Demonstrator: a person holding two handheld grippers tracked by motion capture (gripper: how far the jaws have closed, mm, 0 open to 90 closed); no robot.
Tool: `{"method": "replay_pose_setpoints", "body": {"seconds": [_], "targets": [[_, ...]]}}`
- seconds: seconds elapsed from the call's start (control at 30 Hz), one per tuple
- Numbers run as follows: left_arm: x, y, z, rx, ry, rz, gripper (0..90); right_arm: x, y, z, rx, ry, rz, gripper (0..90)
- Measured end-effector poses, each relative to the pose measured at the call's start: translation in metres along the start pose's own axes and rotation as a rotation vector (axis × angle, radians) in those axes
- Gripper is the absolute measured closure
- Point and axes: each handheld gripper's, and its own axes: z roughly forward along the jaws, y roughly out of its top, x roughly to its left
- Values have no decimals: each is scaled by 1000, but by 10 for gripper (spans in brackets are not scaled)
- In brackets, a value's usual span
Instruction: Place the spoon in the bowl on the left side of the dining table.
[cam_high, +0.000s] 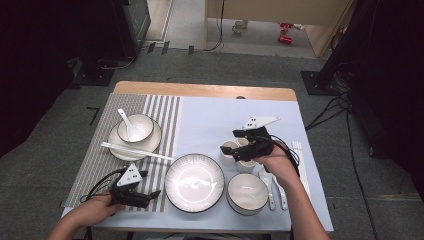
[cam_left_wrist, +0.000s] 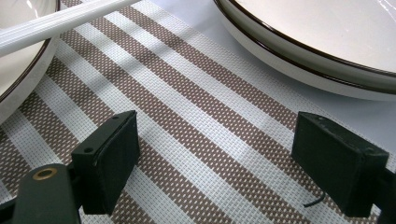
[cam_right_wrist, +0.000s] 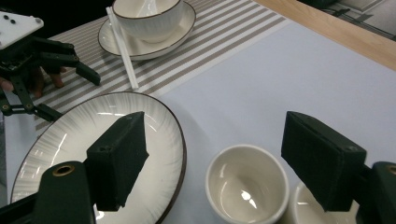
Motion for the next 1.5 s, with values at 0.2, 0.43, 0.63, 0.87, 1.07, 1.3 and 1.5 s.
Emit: {"method": "replay_pose_setpoints", "body": {"seconds": [0.2, 0.43, 0.63, 0.87, 1.07, 1.3, 1.5], "targets": [[0, 0, 0, 0, 0, 0, 152, -7, -11, -12, -10, -22, 20, 224], [0, 0, 0, 0, -1, -2, 152, -14, -22, -23, -10, -47, 29, 224], [0, 0, 0, 1, 0, 1, 152, -20, -34, -30, -18, -74, 45, 225], [0, 0, 0, 1, 0, -1, 152, -25, -45, -38, -17, -90, 62, 225], [0, 0, 0, 1, 0, 0, 152, -31, -58, -48, -20, -123, 78, 226], [0, 0, 0, 1, 0, -1, 152, -38, -71, -61, -22, -166, 110, 226], [0, 0, 0, 1, 1, 0, 152, -47, -84, -70, -26, -205, 151, 226]]}}
